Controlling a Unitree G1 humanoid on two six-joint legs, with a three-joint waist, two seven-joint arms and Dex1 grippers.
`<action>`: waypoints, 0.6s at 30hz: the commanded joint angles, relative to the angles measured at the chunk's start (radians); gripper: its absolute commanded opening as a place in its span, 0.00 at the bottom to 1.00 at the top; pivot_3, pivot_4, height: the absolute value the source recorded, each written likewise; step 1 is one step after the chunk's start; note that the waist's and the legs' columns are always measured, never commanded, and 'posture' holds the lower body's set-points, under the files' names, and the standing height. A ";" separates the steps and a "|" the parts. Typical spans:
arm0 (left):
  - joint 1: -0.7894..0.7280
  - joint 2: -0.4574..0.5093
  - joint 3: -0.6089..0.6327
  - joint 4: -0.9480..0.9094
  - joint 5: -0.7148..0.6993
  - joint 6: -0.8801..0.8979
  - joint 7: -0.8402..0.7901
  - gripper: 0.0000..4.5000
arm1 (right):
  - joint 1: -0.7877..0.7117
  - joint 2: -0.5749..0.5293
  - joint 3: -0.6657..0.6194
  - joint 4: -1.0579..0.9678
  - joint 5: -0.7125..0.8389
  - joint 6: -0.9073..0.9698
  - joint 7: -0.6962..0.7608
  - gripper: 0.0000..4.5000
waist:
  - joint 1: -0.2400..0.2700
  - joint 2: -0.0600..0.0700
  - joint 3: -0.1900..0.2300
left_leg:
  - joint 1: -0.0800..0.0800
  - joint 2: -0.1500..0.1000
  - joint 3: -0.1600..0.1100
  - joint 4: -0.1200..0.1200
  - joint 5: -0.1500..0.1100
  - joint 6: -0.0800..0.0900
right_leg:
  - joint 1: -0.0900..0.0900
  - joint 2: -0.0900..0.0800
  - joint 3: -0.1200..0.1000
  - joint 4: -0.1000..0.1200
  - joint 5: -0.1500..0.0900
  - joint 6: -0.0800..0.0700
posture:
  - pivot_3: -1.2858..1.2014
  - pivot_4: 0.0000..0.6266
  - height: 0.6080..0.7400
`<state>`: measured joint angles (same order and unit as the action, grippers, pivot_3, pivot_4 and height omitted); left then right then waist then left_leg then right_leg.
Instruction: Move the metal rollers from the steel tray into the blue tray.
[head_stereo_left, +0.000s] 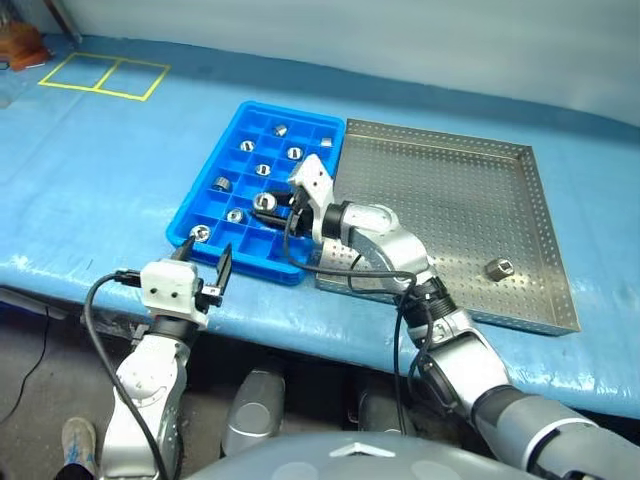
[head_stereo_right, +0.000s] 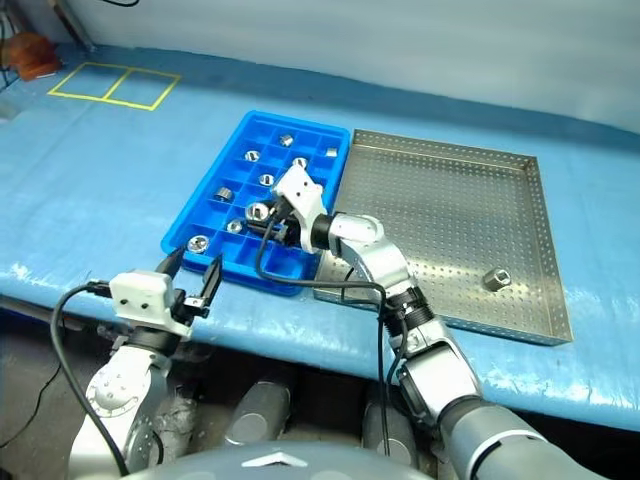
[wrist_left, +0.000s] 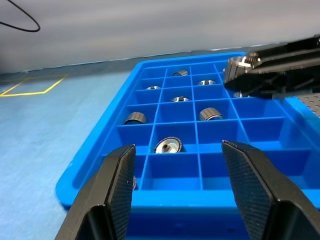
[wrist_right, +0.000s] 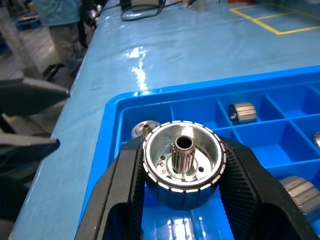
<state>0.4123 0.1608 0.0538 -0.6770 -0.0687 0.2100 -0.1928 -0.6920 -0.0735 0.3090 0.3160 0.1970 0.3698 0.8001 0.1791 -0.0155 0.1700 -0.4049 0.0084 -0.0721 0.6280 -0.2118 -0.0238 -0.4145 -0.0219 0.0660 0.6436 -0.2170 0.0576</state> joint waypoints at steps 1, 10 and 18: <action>0.019 -0.001 0.017 -0.064 -0.002 -0.028 0.011 0.67 | -0.043 -0.005 0.028 0.034 -0.042 -0.001 0.020 0.38 | 0.018 0.000 0.000 | 0.000 0.000 0.000 0.000 0.000 0.000 | 0.000 0.000 0.000 0.000 0.000 0.000 | 0.73 0.24 1.00; 0.003 0.010 0.017 -0.065 -0.002 -0.017 0.015 0.67 | -0.026 -0.049 0.108 0.099 -0.186 -0.031 -0.002 0.61 | 0.099 0.000 -0.001 | -0.007 0.000 0.001 0.000 0.000 -0.001 | -0.008 0.001 0.000 0.000 0.000 0.000 | 0.72 0.24 1.00; -0.169 0.037 -0.064 0.019 -0.020 0.004 -0.048 0.67 | 0.132 -0.106 -0.167 -0.171 -0.018 0.034 -0.088 0.83 | 0.147 -0.001 -0.001 | -0.011 0.000 0.003 0.001 -0.001 -0.002 | -0.011 0.000 0.000 -0.001 0.000 0.001 | 0.66 0.24 1.00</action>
<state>0.2671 0.1913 0.0152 -0.6608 -0.0806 0.2146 -0.2211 -0.5721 -0.1601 0.2335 0.2415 0.1193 0.3705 0.7420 0.3256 -0.0167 0.1689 -0.4159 0.0087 -0.0691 0.6293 -0.2123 -0.0258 -0.4258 -0.0216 0.0661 0.6426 -0.2162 0.0594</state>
